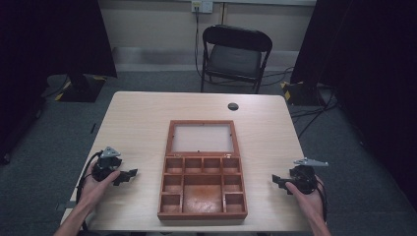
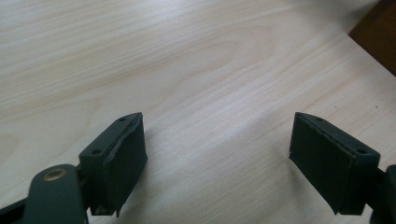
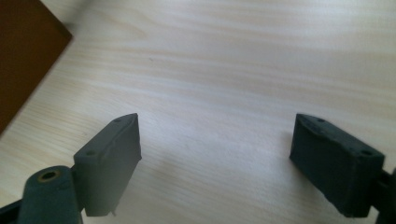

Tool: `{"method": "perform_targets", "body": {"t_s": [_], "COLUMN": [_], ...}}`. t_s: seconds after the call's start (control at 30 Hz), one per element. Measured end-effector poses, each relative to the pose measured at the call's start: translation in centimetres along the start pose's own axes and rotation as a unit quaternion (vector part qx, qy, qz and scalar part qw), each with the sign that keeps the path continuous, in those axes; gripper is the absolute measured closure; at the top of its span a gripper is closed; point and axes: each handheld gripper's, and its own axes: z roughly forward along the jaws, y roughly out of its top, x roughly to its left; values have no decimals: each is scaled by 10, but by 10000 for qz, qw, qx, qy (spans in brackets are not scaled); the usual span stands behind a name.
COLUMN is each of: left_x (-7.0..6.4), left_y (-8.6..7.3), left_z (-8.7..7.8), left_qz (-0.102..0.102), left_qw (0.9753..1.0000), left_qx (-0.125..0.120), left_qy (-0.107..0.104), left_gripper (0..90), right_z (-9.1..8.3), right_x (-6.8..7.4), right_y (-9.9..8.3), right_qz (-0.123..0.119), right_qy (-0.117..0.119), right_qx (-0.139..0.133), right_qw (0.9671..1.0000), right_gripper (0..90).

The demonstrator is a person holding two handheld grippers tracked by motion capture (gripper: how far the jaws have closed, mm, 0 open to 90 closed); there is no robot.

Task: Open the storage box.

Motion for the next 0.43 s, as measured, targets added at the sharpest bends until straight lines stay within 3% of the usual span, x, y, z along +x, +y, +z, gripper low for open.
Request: {"method": "perform_targets", "body": {"t_s": [0.03, 0.1, 0.17, 0.23, 0.43], "left_x": [0, -1, -1, 0, 0], "left_y": [-1, -4, -5, -8, -7], "left_z": [0, 2, 4, 6, 7], "left_qz": [-40, 248, 162, 200, 174], "left_qw": [10000, 9991, 9991, 9987, 9988], "left_qx": [-67, -72, -130, -254, -275], "left_qy": [49, 349, 376, 390, 377], "left_gripper": [178, 167, 132, 105, 82], "right_z": [1, 2, 5, 6, 6], "right_x": [0, 2, 4, 5, 6], "right_y": [-2, -4, -8, -9, -9], "right_qz": [-72, -181, -414, -420, -401], "right_qy": [-189, -475, -668, -699, -721], "right_qx": [-62, -120, -246, -306, -308], "right_qw": [9998, 9986, 9966, 9962, 9961], "right_gripper": [142, 140, 125, 125, 125]}}
